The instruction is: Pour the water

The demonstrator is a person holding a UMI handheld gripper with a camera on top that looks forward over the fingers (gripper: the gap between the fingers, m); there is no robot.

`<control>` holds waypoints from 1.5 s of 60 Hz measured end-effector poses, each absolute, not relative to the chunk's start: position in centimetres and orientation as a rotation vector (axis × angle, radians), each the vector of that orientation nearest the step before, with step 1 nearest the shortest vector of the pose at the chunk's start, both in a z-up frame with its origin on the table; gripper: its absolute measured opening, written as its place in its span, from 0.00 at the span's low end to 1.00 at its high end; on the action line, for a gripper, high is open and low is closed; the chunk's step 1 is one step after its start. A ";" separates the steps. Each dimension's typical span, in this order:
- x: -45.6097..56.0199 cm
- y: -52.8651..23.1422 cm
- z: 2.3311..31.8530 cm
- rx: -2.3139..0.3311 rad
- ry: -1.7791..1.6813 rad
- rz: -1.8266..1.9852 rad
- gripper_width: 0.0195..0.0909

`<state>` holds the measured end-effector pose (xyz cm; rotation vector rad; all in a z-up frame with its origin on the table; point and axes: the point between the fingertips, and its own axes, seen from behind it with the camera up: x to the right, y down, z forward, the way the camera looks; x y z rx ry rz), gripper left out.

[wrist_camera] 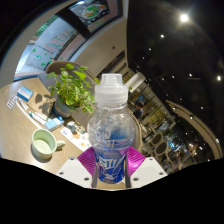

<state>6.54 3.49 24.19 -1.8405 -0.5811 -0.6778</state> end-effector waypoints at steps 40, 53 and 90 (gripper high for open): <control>6.8 4.3 6.6 -2.036 -0.059 0.075 0.27; 6.7 4.1 6.8 -2.022 -0.043 0.102 0.45; 5.1 -15.8 15.9 -2.274 0.088 -0.131 0.92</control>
